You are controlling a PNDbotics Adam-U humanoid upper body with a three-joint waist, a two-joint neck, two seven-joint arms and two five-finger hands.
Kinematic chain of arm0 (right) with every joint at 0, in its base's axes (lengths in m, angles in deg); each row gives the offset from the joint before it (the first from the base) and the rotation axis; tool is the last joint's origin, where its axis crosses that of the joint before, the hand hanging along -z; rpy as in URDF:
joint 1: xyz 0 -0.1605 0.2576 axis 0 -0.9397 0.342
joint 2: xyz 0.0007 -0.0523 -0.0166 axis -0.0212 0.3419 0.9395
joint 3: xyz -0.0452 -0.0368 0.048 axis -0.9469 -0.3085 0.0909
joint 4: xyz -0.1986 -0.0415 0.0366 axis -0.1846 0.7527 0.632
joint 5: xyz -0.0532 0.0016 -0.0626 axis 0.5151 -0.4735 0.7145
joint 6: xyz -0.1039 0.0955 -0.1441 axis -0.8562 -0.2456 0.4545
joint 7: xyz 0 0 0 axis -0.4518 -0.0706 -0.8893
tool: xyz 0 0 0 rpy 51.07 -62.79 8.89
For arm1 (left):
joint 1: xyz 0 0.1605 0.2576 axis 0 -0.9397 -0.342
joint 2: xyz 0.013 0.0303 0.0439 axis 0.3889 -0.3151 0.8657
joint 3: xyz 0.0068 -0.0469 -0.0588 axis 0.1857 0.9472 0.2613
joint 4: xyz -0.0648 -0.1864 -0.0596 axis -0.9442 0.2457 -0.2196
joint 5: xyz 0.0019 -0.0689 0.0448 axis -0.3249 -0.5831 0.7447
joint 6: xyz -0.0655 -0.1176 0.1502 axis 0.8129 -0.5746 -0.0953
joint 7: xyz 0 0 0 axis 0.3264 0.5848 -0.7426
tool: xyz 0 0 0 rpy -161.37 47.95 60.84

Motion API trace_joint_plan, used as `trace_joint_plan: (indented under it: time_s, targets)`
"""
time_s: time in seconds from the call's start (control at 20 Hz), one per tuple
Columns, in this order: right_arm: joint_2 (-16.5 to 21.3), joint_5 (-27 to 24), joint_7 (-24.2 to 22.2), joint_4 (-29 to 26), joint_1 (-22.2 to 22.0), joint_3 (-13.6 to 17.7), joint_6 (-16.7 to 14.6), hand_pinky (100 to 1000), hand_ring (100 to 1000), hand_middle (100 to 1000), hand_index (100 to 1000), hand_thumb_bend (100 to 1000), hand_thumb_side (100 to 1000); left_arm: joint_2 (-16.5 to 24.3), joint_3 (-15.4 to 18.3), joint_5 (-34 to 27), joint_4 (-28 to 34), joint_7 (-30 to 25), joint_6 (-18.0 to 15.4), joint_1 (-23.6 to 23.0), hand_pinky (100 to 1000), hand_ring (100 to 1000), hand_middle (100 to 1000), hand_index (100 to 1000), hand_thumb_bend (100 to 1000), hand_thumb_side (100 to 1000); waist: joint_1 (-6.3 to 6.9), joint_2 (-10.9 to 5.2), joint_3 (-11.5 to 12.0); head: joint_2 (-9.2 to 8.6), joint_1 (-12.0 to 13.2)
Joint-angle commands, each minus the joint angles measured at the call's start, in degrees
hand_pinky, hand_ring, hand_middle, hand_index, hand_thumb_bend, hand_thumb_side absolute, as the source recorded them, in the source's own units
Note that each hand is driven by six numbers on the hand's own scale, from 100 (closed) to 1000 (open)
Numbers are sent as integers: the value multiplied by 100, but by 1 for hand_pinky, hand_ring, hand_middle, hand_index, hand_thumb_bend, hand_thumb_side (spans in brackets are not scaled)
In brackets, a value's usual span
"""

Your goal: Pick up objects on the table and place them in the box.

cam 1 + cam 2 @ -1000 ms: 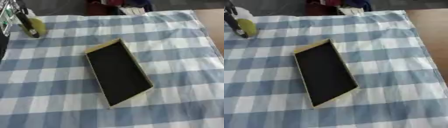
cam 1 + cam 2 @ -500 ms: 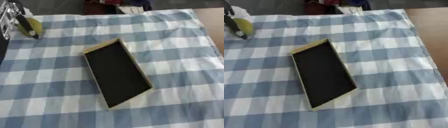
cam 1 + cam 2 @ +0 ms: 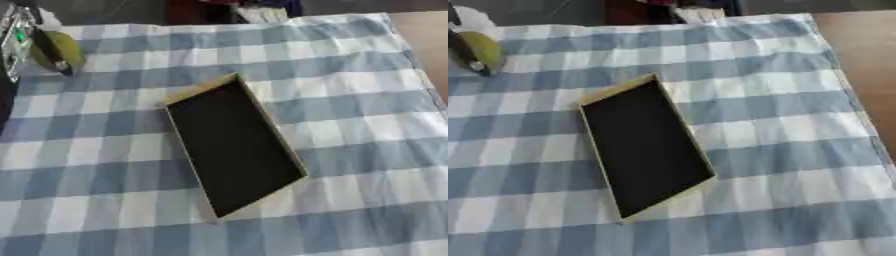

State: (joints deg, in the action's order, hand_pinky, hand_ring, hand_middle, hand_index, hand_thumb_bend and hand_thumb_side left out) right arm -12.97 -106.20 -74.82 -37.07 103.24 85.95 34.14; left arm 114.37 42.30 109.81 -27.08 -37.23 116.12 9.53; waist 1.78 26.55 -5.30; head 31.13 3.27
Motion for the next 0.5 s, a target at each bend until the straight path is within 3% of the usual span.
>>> trace_joint_plan:
  time_s: [0.05,0.1,0.3,0.5]
  targets:
    - [99,30,-53,-16,39,53,-22,778,737,641,937,100,523,151,75,-70,146,251,101,178,739,867,817,855,820,158,-21,-114,-13,-114,32]
    - [96,31,-66,-9,41,53,-25,778,737,640,938,100,529,140,82,-139,149,307,111,192,741,868,817,854,813,113,-18,-104,-14,-124,40]
    - [88,44,-115,8,60,49,-17,779,738,640,938,100,529,120,60,-368,143,511,113,234,742,870,816,848,816,100,5,-62,-29,-168,68]
    - [80,65,-146,22,60,57,-13,779,738,639,940,100,530,119,48,-441,75,585,170,245,741,866,813,838,826,160,22,-14,-49,-192,83]
